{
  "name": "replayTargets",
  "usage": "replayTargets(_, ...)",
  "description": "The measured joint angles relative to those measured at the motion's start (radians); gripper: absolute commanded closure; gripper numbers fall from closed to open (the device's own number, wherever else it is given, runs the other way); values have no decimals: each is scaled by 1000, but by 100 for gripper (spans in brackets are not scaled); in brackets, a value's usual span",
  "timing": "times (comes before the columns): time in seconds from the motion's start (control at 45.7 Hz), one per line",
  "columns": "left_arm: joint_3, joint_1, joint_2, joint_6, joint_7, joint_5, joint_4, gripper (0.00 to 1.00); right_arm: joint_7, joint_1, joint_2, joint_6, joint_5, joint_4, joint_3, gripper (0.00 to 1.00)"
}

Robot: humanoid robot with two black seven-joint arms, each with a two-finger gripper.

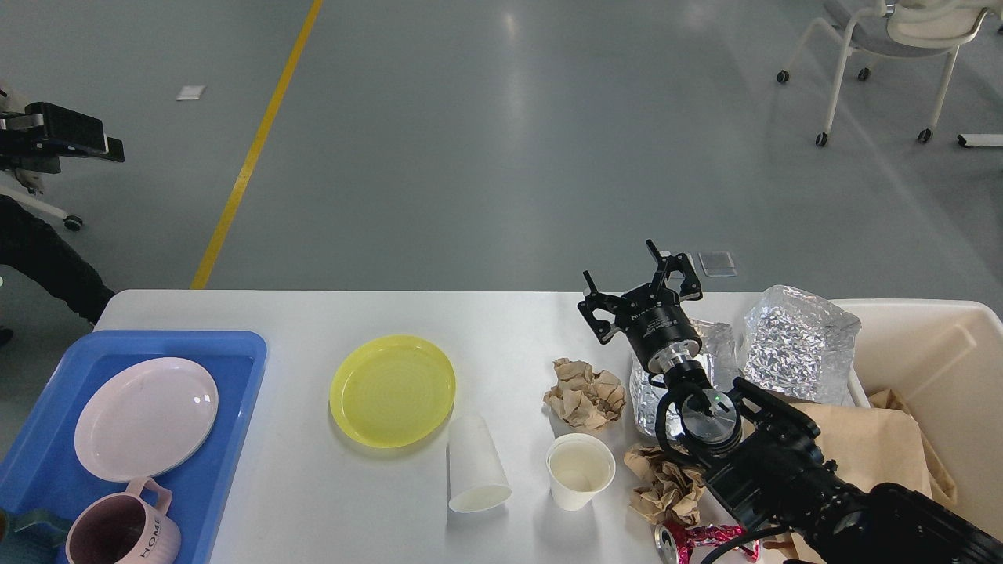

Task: Tidy desktop
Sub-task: 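Reach the left gripper to the yellow plate rim and grasp it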

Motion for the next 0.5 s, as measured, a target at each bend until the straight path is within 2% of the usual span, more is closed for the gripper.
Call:
replayTargets(0.109, 181, 27, -36, 89, -13, -7, 17, 24, 0, 0, 0, 0, 0, 0, 0, 0)
replayTargets(0.219, 340, 136, -64, 285, -17, -66, 14, 25, 0, 0, 0, 0, 0, 0, 0, 0)
replayTargets(0.35, 398, 323, -134, 523, -2, -227, 13, 25, 0, 0, 0, 0, 0, 0, -1, 0)
replayTargets(0.504, 415, 406, -227, 667, 11, -317, 9, 25, 0, 0, 0, 0, 0, 0, 0, 0)
